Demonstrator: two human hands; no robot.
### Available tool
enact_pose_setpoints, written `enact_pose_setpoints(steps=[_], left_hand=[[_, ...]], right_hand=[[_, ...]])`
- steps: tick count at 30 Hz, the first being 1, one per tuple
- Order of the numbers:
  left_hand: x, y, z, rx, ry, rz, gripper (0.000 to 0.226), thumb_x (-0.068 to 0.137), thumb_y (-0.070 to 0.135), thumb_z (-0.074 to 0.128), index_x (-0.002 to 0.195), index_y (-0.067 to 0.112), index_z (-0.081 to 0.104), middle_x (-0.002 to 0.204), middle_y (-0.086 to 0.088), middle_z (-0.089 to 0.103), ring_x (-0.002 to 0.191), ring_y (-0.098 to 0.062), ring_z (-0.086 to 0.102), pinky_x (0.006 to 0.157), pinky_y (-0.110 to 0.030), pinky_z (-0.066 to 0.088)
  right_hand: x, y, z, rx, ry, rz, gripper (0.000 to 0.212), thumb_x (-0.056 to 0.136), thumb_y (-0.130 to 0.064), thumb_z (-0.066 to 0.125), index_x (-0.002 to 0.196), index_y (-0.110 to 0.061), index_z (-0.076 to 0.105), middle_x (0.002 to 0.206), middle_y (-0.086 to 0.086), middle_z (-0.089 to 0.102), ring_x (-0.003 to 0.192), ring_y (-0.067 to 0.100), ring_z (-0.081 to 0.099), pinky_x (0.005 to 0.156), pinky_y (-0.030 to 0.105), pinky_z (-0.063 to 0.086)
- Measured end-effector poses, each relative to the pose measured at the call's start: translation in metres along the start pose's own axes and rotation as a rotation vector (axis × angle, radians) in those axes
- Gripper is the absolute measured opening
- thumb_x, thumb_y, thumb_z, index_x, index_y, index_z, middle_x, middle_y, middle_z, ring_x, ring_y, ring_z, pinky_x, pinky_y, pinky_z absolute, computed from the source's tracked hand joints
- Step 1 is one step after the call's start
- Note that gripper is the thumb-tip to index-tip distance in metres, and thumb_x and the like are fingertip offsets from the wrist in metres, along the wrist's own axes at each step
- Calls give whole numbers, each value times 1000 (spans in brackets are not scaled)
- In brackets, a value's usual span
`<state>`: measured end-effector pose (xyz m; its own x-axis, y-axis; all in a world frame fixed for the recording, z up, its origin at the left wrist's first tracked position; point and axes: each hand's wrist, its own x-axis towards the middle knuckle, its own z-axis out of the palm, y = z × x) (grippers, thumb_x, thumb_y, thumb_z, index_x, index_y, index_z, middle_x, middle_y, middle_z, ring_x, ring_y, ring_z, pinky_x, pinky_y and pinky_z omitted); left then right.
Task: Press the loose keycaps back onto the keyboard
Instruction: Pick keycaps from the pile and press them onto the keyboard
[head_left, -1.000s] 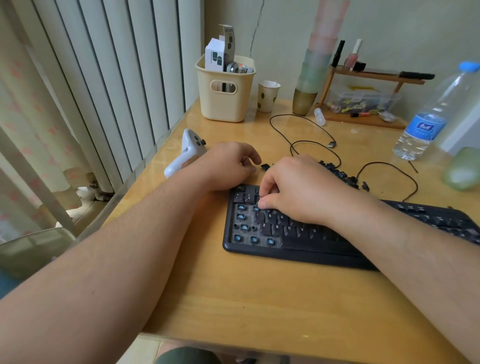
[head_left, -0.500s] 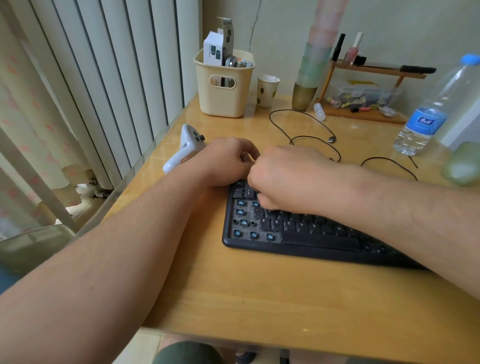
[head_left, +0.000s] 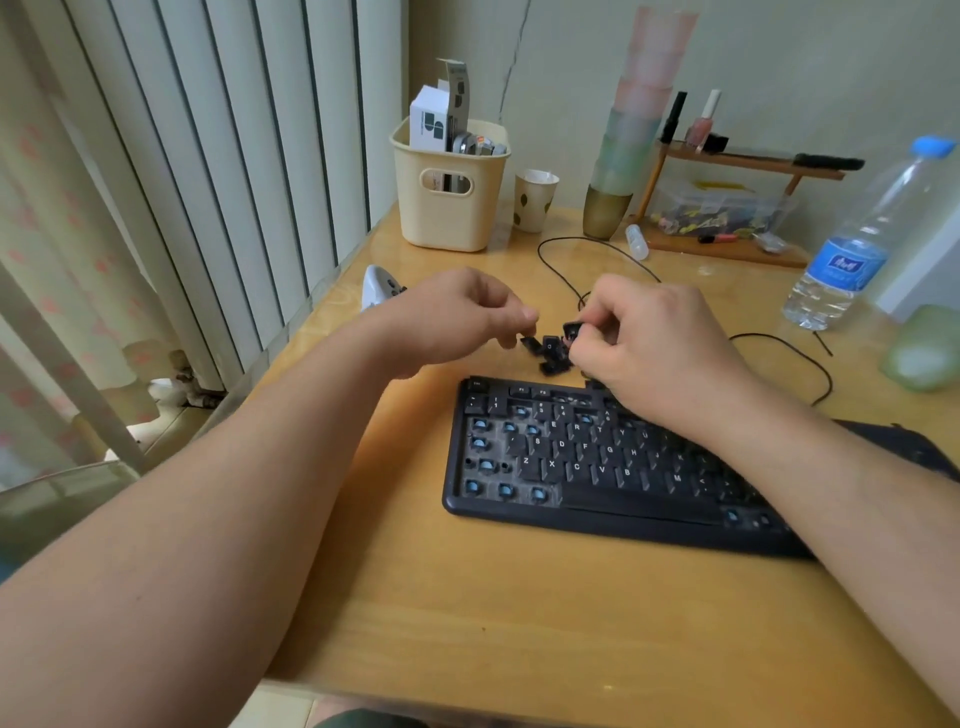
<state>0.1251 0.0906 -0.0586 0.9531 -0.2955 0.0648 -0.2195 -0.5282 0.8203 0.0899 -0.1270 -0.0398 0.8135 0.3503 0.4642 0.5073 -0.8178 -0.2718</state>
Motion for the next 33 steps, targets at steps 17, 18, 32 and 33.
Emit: enact_pose_setpoints(steps=[17,18,32,33], left_hand=[[-8,10,-7,-242,-135,18,37,85,37,70,90,0,76,76,2,70,74,-15,48,74,-37,37],[-9,10,-8,-224,-148,16,29,84,36,70,83,8,77,74,2,68,74,-16,48,75,-39,37],[-5,-3,-15,-107,-129,-61,11,93,29,74,102,27,81,86,6,70,80,-14,52,75,-27,43],[-4,-5,-15,-95,-67,-69,12,94,30,74,104,29,80,87,9,71,82,-13,55,76,-25,44]], right_hand=[[2,-3,8,57,57,-185,12,90,-28,75,102,-26,73,84,-14,67,68,11,63,65,36,55],[3,-4,3,101,-7,-129,21,90,-32,76,111,-32,72,89,-18,69,70,5,65,70,32,55],[19,-26,-20,-120,-457,-52,11,86,-46,78,93,-37,78,81,-22,68,80,-4,61,76,29,55],[17,-28,-17,-117,-486,-35,11,86,-46,79,92,-36,78,82,-21,68,82,-3,62,78,30,56]])
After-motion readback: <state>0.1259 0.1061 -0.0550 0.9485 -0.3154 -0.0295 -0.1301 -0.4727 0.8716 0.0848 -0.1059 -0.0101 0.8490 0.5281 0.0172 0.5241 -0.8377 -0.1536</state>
